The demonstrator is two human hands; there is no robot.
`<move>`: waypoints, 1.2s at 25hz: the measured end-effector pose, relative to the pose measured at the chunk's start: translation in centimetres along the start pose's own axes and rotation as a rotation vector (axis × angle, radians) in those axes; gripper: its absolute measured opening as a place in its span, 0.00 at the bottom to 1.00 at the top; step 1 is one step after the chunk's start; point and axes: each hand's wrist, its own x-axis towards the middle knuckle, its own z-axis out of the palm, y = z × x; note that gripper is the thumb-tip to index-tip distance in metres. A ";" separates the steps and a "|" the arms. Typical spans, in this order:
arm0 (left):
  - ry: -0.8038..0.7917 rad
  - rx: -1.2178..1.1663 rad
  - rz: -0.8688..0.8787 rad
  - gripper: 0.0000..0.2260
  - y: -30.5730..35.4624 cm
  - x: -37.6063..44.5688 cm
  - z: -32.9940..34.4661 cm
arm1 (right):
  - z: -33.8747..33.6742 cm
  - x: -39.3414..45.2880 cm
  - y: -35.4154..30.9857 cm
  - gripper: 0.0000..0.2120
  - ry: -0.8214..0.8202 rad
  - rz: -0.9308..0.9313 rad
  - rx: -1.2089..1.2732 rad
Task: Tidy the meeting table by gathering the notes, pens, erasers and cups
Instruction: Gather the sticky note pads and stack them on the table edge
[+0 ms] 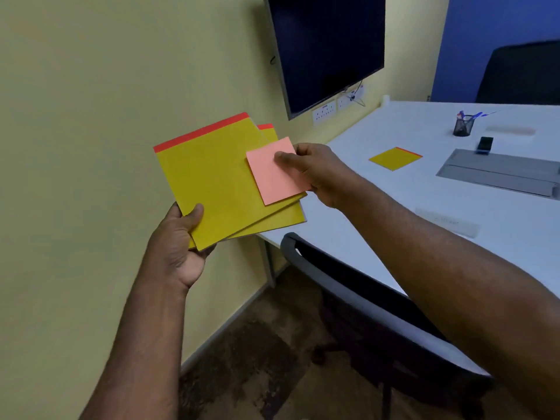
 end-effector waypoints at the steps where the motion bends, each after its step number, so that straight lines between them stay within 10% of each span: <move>1: -0.008 0.011 0.004 0.12 0.1 2.9 -1.5 | 1.7 2.9 0.6 0.10 -0.004 -0.008 -0.019; 30: -0.531 0.539 -0.776 0.09 -22.6 62.2 -5.6 | 4.3 41.6 31.3 0.17 0.695 0.682 -0.141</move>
